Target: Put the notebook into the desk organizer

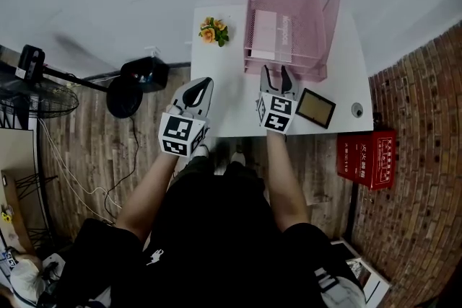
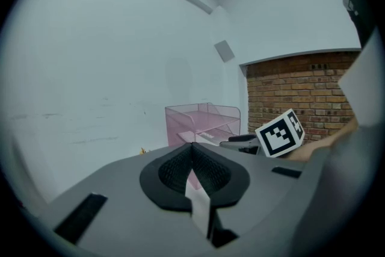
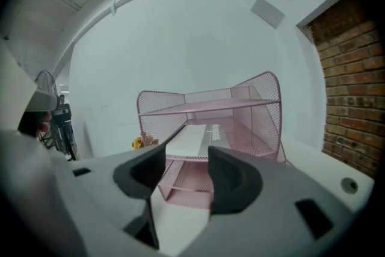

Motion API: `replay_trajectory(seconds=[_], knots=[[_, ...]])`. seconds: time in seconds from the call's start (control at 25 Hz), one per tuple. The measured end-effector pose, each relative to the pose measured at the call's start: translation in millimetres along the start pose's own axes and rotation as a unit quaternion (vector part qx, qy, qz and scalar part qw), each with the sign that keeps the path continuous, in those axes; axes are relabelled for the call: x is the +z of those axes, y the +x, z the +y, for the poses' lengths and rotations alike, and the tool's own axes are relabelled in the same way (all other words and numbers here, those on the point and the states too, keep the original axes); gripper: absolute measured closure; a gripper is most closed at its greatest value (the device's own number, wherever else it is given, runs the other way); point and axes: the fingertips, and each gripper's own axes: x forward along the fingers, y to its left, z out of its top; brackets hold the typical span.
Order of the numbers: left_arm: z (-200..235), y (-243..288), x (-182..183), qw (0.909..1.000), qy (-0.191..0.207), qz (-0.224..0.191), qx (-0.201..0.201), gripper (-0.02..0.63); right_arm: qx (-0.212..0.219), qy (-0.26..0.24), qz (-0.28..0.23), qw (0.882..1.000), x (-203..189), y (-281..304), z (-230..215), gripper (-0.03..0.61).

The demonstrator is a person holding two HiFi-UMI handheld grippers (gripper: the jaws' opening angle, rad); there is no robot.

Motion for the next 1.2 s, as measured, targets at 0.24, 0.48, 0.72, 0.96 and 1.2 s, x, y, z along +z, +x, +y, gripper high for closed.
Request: replay_trajectory(seconds=[0.24,0.48,0.72,0.96,1.2], knots=[[-8,-5,4,0.9994,0.005,-0.008,-0.034,0.611,-0.016,0.015,-0.023,1.0,13,-39,-10,0.462],[-24,-24,14,0.995,0.009,-0.025,-0.096,0.611,-0.053,0.036,-0.05,0.997,31,-90,-9,0.575],[-25,-44,27,0.9906,0.013,-0.056,-0.125,0.611,-0.062,0.018,-0.057,0.996,52,-130,10,0.575],[-18,-73,32,0.9858,0.008,-0.078,-0.149,0.611,-0.071,-0.017,-0.076,0.994,71,-182,46,0.576],[-14,-107,34,0.9802,0.014,-0.095,-0.173,0.611,-0.098,-0.013,-0.098,0.99,78,-235,78,0.577]])
